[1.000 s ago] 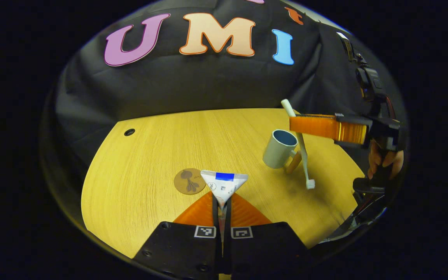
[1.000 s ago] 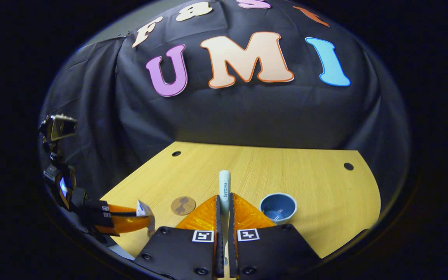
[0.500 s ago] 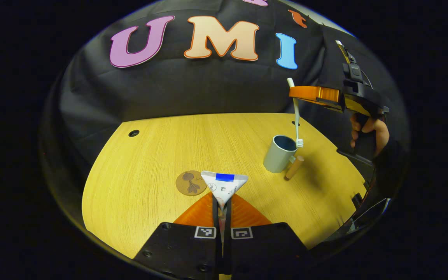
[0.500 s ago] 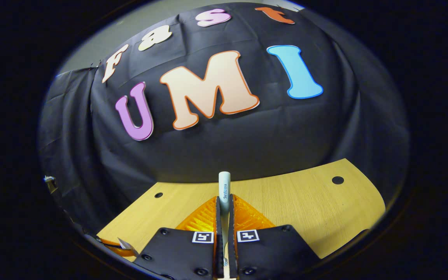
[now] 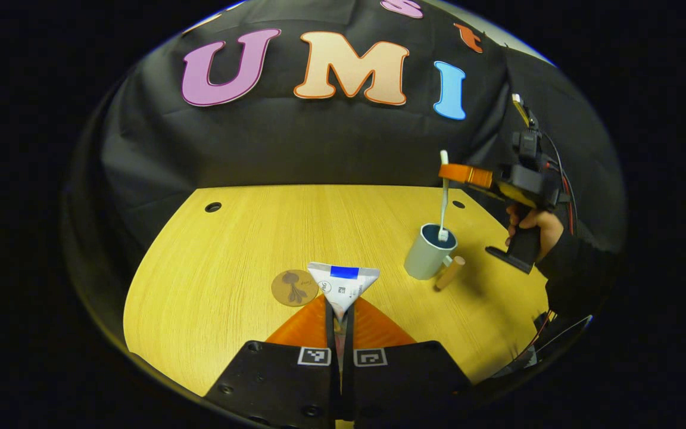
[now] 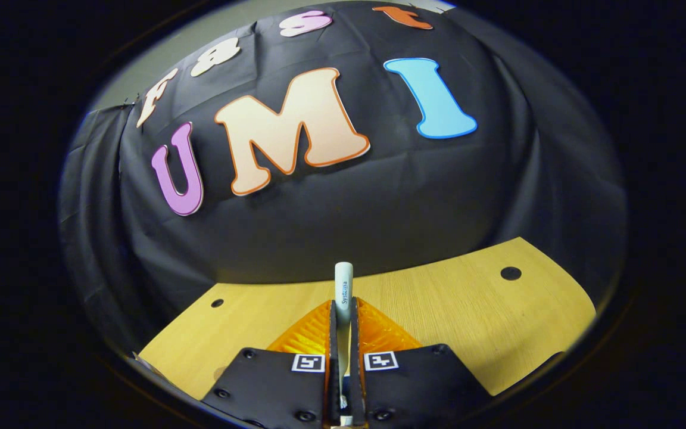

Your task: Put the toothbrush and toothpaste on the desktop into the cup, then pick up the cup and place it on the coaster on the desktop.

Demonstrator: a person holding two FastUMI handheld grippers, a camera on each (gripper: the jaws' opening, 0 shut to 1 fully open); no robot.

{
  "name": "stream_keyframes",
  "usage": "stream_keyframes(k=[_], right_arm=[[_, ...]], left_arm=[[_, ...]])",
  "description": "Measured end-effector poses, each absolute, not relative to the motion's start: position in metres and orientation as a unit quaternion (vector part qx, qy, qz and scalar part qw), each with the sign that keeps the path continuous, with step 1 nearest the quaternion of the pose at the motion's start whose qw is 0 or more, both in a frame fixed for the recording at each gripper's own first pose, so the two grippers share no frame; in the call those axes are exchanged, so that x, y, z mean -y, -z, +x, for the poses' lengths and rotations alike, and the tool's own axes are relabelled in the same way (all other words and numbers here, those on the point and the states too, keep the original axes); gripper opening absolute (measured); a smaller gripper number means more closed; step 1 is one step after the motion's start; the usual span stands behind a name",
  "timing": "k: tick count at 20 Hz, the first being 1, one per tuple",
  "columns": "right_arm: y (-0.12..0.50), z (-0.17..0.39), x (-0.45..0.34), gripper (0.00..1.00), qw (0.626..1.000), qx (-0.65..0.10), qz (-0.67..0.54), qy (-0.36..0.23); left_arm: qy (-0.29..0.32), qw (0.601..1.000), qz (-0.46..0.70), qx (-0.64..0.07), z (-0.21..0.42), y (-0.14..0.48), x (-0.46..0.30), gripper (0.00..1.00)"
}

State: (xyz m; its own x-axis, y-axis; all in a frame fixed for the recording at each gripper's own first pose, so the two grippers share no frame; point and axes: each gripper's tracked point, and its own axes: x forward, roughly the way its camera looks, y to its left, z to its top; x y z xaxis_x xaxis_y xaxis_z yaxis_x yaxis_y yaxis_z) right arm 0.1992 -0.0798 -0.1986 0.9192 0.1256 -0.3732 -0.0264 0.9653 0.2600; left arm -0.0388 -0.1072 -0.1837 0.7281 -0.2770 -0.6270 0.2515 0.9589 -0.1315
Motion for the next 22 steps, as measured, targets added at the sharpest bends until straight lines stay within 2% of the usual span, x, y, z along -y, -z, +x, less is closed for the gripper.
stream_keyframes(k=[5,6,7,9,10,13,14,15,16,18,19,22], right_arm=[[0.228,0.183,0.081,0.09,0.967,-0.229,0.108,-0.034],[0.231,0.177,0.082,0.15,0.966,-0.233,0.106,-0.033],[0.235,0.173,0.082,0.15,0.964,-0.240,0.107,-0.033],[0.244,0.159,0.077,0.27,0.958,-0.259,0.112,-0.042],[0.248,0.149,0.074,0.48,0.956,-0.265,0.112,-0.048],[0.258,0.117,0.075,0.99,0.953,-0.285,0.090,-0.057],[0.261,0.106,0.076,0.99,0.951,-0.290,0.084,-0.060],[0.265,0.094,0.077,0.95,0.949,-0.297,0.081,-0.063],[0.269,0.083,0.077,0.98,0.947,-0.305,0.079,-0.066],[0.275,0.061,0.081,0.95,0.942,-0.320,0.079,-0.068],[0.277,0.052,0.083,0.98,0.940,-0.325,0.080,-0.068],[0.279,0.032,0.090,0.99,0.936,-0.337,0.080,-0.067]], left_arm=[[0.145,0.934,-0.015,-0.325,-0.027,0.172,0.113,0.00],[0.147,0.935,-0.015,-0.323,-0.028,0.170,0.113,0.00],[0.150,0.935,-0.017,-0.321,-0.028,0.168,0.114,0.00],[0.157,0.935,-0.020,-0.317,-0.024,0.163,0.119,0.00],[0.160,0.935,-0.022,-0.315,-0.019,0.161,0.126,0.00],[0.172,0.936,-0.027,-0.306,-0.007,0.154,0.139,0.00],[0.178,0.936,-0.028,-0.302,-0.005,0.150,0.143,0.00],[0.183,0.937,-0.030,-0.296,0.000,0.146,0.149,0.00],[0.188,0.937,-0.030,-0.292,0.006,0.143,0.155,0.00],[0.199,0.939,-0.029,-0.279,0.018,0.135,0.166,0.00],[0.205,0.940,-0.028,-0.272,0.024,0.131,0.173,0.00],[0.226,0.940,-0.031,-0.254,0.039,0.120,0.199,0.00]])
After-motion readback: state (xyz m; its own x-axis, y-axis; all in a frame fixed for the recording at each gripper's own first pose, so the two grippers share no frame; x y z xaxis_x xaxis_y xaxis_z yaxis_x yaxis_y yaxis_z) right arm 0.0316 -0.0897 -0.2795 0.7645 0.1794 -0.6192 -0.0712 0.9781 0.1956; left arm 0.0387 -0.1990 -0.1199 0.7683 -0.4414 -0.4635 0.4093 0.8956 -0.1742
